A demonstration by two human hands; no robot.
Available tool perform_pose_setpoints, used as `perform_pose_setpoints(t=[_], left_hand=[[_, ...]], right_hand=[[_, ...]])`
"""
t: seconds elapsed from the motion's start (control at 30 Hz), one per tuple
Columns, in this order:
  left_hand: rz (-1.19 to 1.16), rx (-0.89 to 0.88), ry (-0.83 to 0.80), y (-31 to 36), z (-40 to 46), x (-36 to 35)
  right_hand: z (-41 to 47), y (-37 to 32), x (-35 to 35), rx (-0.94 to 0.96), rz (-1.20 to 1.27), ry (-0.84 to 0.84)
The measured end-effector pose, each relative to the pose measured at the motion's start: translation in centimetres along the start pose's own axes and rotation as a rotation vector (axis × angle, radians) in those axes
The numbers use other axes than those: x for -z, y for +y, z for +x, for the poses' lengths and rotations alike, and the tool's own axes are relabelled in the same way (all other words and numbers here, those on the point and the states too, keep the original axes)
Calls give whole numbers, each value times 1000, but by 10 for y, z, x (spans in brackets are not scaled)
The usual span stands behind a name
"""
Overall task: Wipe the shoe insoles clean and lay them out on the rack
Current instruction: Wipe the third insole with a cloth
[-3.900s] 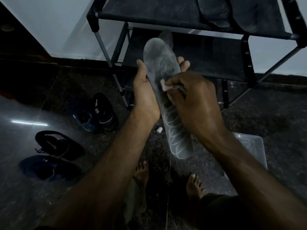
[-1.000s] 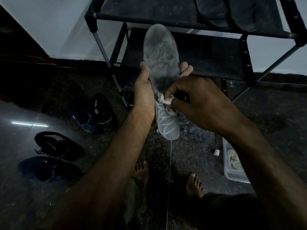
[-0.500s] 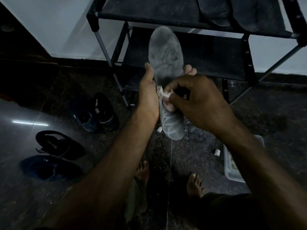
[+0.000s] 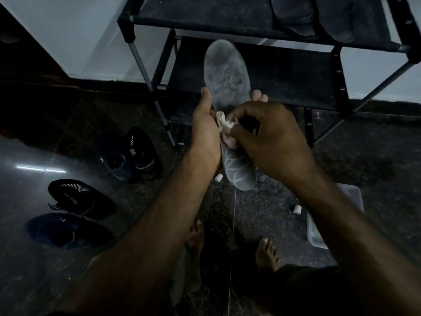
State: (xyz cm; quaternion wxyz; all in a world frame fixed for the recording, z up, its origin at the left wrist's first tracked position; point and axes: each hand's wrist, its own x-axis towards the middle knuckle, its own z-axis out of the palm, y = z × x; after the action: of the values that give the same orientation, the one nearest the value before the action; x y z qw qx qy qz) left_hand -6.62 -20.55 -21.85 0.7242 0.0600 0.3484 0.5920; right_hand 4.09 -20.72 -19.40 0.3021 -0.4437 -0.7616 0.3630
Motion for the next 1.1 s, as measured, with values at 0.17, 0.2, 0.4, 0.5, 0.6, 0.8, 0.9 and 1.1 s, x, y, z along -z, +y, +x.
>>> perform_pose_setpoints(t=[0.17,0.2,0.4,0.5,0.6,0.8,0.9,1.1], left_hand=[[38,-52,39,-4,3,3],[25,-35,27,-3,3,3],[-178,-18,-7,4,7,3],[-34,-44,25,-1,4,4],[112,-83,102,-4,2,4],[-114,-61,-37,6,7,7],[-58,-77,0,2,7,7],[131,-126,128,-6,3,1]], right_hand=[[1,4,-4,38,-29,86],[1,2,0,31,-23,10],[-2,-6,12,7,-8,-270],[0,2,0,28,-87,-27],[2,7,-5,45,-129,104],[-2,-3,13,19,-11,-289],[0,2,5,46,-54,-99],[6,11,8,56,-71,-9]])
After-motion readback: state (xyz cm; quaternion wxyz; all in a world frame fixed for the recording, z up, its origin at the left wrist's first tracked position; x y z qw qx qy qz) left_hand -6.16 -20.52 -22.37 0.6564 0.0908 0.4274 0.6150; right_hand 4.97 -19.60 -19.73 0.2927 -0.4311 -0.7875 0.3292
